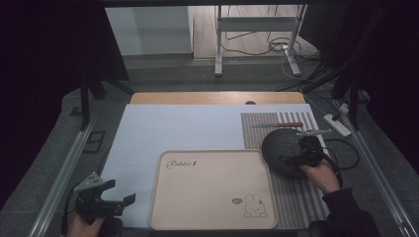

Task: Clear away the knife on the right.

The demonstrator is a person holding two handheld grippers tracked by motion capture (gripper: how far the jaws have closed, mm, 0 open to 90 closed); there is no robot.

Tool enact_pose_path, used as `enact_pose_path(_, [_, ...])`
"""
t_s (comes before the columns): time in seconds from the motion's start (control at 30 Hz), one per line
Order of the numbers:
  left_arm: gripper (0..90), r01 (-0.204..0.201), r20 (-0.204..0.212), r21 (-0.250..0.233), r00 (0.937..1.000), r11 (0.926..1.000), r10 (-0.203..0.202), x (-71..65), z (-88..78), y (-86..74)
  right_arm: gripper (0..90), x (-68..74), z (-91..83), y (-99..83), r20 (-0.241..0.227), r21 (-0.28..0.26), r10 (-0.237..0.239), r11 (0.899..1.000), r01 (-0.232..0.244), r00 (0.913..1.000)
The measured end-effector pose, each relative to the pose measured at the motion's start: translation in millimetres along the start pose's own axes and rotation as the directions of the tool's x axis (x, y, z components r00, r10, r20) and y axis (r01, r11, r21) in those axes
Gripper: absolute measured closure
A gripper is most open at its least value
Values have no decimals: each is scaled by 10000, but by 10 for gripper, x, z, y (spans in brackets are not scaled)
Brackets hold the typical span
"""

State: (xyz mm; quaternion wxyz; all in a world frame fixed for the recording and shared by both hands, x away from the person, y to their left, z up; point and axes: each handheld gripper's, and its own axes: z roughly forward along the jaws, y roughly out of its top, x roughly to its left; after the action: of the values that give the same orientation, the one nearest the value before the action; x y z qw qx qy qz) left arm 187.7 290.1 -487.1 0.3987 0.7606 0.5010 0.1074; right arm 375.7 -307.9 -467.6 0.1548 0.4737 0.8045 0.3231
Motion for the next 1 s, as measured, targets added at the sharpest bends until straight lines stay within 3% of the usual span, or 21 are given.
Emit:
enact_pose_path(0.4, [17, -13, -10, 31, 10000, 10000, 13, -1, 2, 2, 0, -167, 166, 157, 570, 403, 49, 9992, -72, 9984])
enact_pose_path(0.57, [17, -18, -12, 48, 10000, 10000, 18, -1, 4, 3, 0, -196, 274, 217, 630, 837, -118, 9965, 65, 9979])
enact_pose_path(1.0, [17, -91, -81, 142, 9999, 9999, 92, -13, 17, 9, 0, -353, 468, 408, 843, 1020, -260, 9946, 173, 9961])
